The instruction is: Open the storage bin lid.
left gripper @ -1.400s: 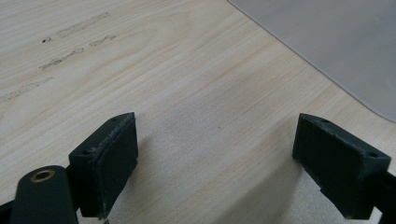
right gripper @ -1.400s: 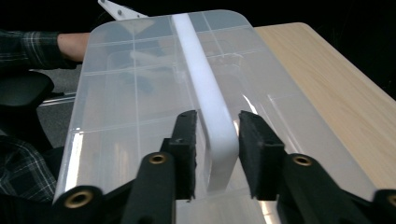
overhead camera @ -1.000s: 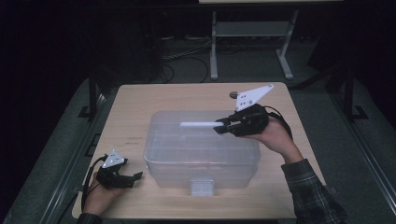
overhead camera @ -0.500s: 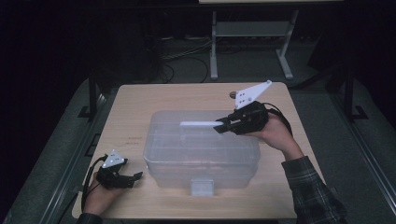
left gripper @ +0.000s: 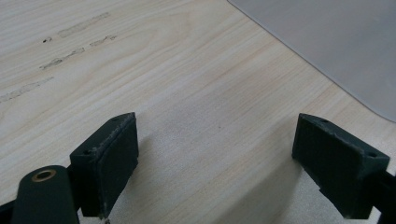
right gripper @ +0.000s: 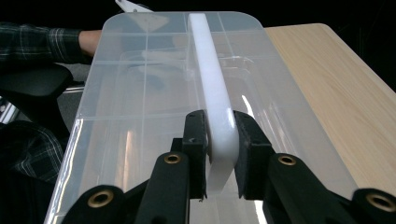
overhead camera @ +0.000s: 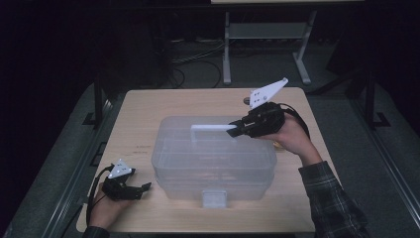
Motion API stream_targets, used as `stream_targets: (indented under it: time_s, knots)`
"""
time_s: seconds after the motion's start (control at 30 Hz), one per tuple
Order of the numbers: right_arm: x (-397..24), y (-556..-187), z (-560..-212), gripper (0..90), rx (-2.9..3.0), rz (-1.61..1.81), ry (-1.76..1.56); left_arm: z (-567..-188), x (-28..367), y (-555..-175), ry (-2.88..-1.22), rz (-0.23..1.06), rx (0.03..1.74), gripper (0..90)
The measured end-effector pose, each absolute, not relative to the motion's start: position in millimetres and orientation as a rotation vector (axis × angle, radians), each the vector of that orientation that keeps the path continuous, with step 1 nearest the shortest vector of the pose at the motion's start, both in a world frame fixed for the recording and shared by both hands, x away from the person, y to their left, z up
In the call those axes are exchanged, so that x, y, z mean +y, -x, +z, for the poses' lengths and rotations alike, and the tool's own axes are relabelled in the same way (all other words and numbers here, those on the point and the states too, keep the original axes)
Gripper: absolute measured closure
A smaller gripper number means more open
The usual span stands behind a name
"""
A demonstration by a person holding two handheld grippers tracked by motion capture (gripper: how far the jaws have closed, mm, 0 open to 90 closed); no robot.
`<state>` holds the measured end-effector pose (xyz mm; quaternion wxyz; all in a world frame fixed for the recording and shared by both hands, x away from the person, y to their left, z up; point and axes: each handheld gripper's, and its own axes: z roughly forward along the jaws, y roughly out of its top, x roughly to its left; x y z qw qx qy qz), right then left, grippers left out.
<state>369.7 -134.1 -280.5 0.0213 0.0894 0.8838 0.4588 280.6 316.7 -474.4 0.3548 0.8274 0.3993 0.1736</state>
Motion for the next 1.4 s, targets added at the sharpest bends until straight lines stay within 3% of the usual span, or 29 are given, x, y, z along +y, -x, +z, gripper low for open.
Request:
stream_targets:
  time_s: [0.17, 0.23, 0.5, 1.17, 1.4]
  knots:
    - [-134, -373, -278, 76.0, 2.751, 1.435, -0.305, -474, 318, -279, -2.136, 0.453, 1.027, 16.1]
    - [-134, -375, -277, 76.0, 2.752, 1.438, -0.32, -472, 319, -279, -2.137, 0.463, 1.018, 23.0]
    - [-136, -383, -276, 76.3, 2.773, 1.469, -0.333, -454, 320, -272, -2.078, 0.484, 0.973, 34.6]
    - [-135, -392, -271, 76.5, 2.807, 1.466, -0.346, -400, 298, -243, -1.977, 0.324, 0.781, 89.4]
    - [-135, -392, -271, 76.6, 2.809, 1.47, -0.35, -394, 282, -236, -1.977, 0.299, 0.718, 89.9]
